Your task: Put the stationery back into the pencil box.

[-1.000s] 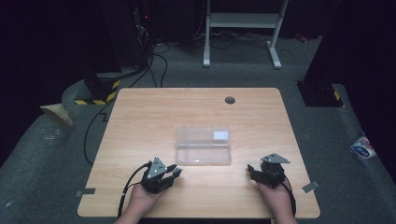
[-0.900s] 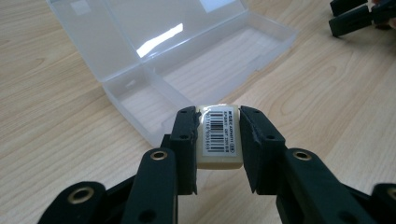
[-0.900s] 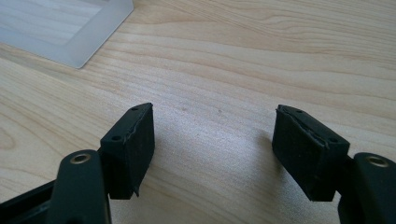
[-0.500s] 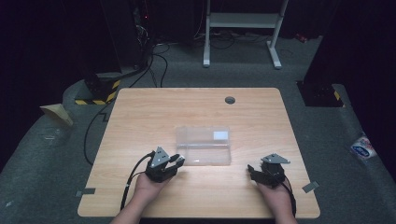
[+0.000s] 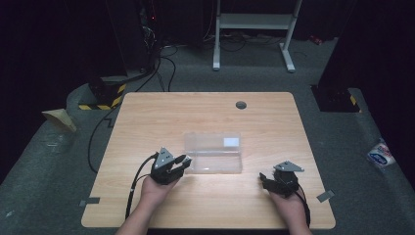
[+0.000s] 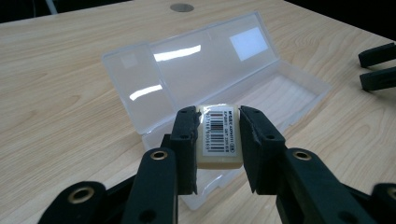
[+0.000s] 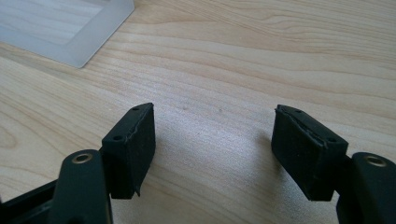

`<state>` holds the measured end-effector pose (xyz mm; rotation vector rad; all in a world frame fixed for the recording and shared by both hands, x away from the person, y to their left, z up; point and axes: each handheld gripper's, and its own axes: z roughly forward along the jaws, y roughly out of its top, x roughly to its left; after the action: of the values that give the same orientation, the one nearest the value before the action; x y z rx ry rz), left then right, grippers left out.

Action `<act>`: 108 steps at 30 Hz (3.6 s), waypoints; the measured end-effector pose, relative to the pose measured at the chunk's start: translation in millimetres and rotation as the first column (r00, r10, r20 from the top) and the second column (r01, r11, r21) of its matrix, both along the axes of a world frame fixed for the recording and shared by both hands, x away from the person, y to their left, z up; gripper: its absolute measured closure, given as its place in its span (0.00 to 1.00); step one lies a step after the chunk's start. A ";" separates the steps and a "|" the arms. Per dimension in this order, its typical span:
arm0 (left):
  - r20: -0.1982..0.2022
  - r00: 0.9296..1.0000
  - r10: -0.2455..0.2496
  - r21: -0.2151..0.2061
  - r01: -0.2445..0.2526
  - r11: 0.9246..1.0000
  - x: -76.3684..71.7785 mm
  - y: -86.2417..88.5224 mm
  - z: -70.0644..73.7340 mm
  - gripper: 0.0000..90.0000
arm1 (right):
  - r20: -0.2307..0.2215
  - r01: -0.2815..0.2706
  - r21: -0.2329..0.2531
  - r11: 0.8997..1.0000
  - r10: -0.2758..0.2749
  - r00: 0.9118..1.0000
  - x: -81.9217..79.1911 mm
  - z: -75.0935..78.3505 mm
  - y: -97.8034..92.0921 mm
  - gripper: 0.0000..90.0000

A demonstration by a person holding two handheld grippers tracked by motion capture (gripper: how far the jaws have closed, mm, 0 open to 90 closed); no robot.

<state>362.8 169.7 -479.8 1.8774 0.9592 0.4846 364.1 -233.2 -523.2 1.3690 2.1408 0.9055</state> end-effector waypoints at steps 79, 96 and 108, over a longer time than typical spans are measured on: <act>-0.017 0.997 0.075 0.048 -0.074 0.996 17.9 4.2 -24.0 0.51 | 0.003 0.003 -0.005 1.000 -0.003 1.000 -1.0 0.0 0.7 0.34; -0.080 0.987 0.136 0.096 -0.128 0.987 -1.9 64.2 -27.6 0.47 | 0.002 0.000 -0.002 1.000 0.000 1.000 -1.1 0.0 0.6 0.35; -0.160 0.966 0.203 0.164 -0.177 0.970 -34.0 120.6 -48.8 0.24 | 0.000 -0.002 -0.003 1.000 0.002 1.000 -1.3 0.1 0.7 0.35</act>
<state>328.8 290.3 -528.6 1.9962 1.2602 0.5228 362.8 -232.5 -523.1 1.3652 2.1431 0.9035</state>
